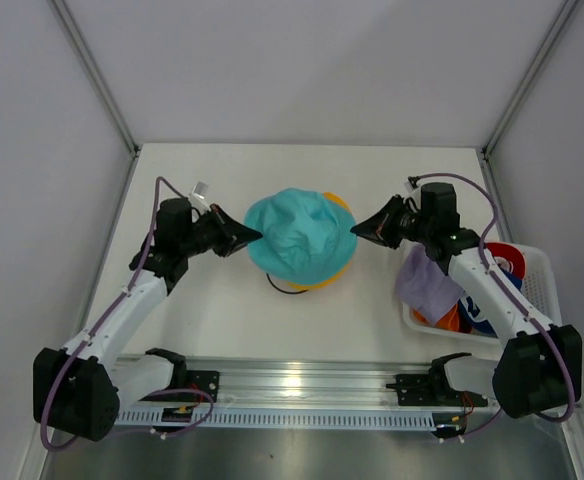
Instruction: Stack the hats
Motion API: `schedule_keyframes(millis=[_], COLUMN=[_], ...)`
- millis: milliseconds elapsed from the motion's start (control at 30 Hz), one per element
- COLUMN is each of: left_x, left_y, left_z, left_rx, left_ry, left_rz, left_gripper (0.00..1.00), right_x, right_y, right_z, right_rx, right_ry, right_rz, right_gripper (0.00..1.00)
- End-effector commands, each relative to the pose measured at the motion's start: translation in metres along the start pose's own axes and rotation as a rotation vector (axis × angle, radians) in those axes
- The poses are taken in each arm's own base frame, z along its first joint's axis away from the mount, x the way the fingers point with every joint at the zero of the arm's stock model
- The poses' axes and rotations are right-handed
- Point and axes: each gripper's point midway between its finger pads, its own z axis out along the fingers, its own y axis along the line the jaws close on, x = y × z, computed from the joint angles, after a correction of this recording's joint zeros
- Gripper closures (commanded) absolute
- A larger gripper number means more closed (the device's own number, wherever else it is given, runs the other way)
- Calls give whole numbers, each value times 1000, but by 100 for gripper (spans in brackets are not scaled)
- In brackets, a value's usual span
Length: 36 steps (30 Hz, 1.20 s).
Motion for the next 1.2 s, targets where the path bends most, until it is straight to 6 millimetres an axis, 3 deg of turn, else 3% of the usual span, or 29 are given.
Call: schedule_keyframes(millis=[0, 100, 300, 400, 567, 733, 933, 1033, 1167], left_x=[-9, -9, 5, 14, 21, 21, 38, 39, 23], left_y=[-3, 7, 60, 77, 112, 134, 133, 122, 90], left_z=[3, 12, 45, 61, 64, 60, 63, 56, 32], left_rx=[39, 48, -40, -44, -136, -246, -264, -259, -227], left_ry=[-45, -54, 16, 75, 58, 47, 114, 119, 51], left_rz=[-2, 8, -61, -95, -81, -27, 23, 69, 166], left_gripper=[96, 96, 96, 99, 99, 98, 93, 78, 51], right_x=[-6, -5, -2, -1, -1, 0, 2, -1, -11], right_y=[-9, -19, -36, -46, -63, -73, -83, -78, -49], right_z=[6, 13, 23, 28, 34, 40, 42, 39, 31], right_rx=[10, 28, 70, 98, 134, 145, 177, 181, 137], right_ry=[-35, -20, 5, 13, 5, 15, 29, 37, 44], right_rz=[-31, -32, -31, -23, -6, 2, -16, -40, -111], right_gripper=[100, 100, 100, 100, 100, 100, 100, 100, 100])
